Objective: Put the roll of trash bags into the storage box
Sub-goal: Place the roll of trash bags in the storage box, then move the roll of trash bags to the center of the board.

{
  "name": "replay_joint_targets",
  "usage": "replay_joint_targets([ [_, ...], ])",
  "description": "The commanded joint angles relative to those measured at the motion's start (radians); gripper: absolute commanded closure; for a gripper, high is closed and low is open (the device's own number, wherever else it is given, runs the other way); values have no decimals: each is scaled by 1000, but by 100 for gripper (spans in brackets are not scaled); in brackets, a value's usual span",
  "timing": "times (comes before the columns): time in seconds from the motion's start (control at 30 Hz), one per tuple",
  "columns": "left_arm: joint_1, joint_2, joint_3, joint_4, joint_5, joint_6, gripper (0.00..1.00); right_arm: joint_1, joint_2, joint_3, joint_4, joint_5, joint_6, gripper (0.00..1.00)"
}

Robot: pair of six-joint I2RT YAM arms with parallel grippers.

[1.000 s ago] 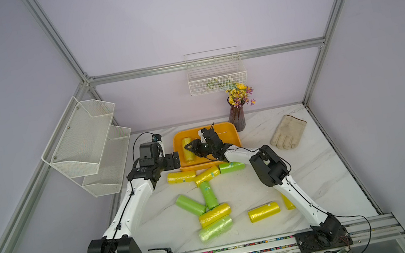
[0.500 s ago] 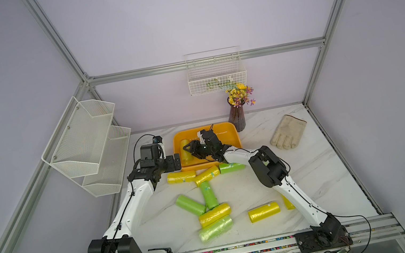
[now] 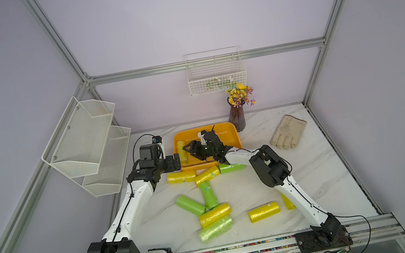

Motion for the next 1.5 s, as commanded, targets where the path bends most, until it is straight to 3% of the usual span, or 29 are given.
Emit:
replay_joint_targets([
  [0.0,-1,-15,5,19,14,-17,0,2,-80,-26,40,-7,-44,26],
  [0.6,-1,40,13,7,51,-53,0,-25,-278,-116,-90,3,-321,25],
  [0.83,-1,62,20,9,60,-77,0,-47,-515,-395,-94,-21,-504,24],
  [1.13,-26,110,14,98,108,-114,0,-47,-855,-738,-374,52,-798,24],
  [1.3,-52,195,52,98,109,-97,0,-46,-984,-910,-423,102,-805,24],
  [1.47,-78,247,91,97,122,-97,0,-49,-1059,-942,-504,243,-792,22],
])
